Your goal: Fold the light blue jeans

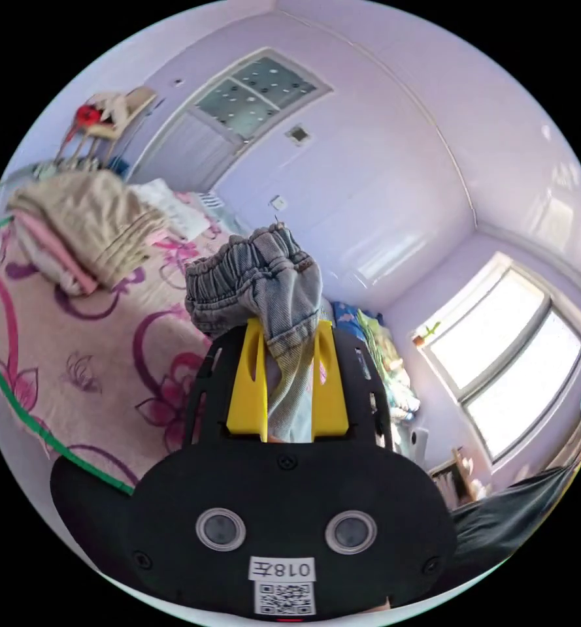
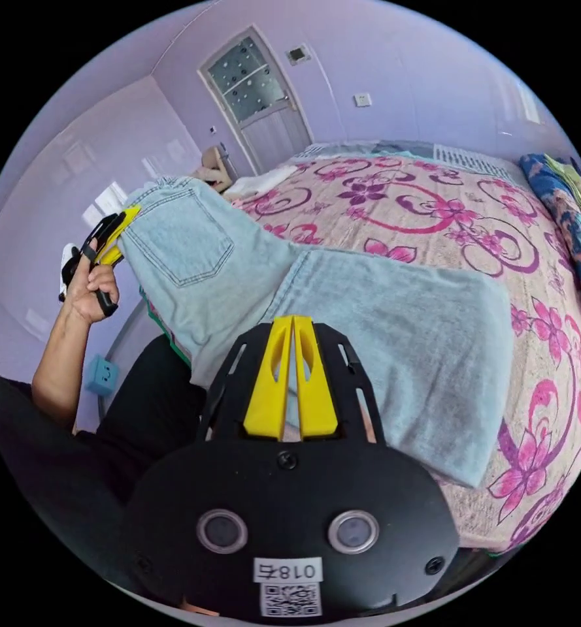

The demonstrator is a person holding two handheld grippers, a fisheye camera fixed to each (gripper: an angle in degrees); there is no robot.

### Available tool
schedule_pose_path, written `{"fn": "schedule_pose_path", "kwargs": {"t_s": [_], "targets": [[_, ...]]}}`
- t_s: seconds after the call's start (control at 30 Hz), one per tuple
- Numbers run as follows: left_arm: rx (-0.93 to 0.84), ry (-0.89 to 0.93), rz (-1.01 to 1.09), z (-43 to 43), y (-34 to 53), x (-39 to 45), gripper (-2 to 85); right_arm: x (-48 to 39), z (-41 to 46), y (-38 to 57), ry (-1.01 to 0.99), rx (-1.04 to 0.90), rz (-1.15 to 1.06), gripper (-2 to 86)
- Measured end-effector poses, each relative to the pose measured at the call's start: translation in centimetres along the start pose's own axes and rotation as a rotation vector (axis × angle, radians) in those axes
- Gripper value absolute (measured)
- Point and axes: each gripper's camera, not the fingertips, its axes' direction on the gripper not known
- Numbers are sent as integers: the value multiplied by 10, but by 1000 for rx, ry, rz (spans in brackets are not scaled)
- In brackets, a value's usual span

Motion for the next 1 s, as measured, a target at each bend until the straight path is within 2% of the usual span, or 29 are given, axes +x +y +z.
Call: {"fn": "schedule_pose_path", "kwargs": {"t_s": [0.13, 0.27, 0.3, 0.37, 0.43, 0.47, 0.53, 0.6, 0.67, 0.77, 0.83, 0.93, 1.0], "targets": [[-48, -33, 353, 67, 7, 159, 110, 53, -83, 32, 30, 224, 191, -2], [-134, -65, 650, 174, 85, 273, 116, 86, -145, 74, 132, 365, 317, -2], [-177, -69, 693, 193, 100, 284, 118, 92, -159, 88, 171, 389, 350, -2], [-456, -109, 911, 273, 171, 307, 127, 100, -173, 106, 201, 400, 396, -2], [-596, -153, 1002, 303, 213, 307, 132, 106, -181, 124, 203, 386, 442, -1], [-477, -211, 1046, 290, 219, 315, 134, 106, -183, 127, 201, 385, 445, -1], [-460, -214, 1072, 280, 207, 327, 131, 102, -188, 129, 208, 377, 419, 2], [-478, -45, 1011, 262, 172, 328, 122, 101, -186, 122, 196, 362, 397, 7], [-405, 101, 890, 228, 113, 319, 114, 98, -181, 107, 144, 356, 360, 18], [-285, 138, 670, 192, 34, 276, 113, 79, -169, 66, 51, 342, 223, 41], [-254, 99, 524, 184, -9, 235, 114, 57, -155, 25, -17, 294, 108, 63], [-343, 98, 281, 202, -67, 153, 132, 50, -121, -18, -110, 158, 54, 77], [-445, 125, 124, 223, -86, 101, 144, 58, -96, -27, 5, 24, 74, 62]]}}
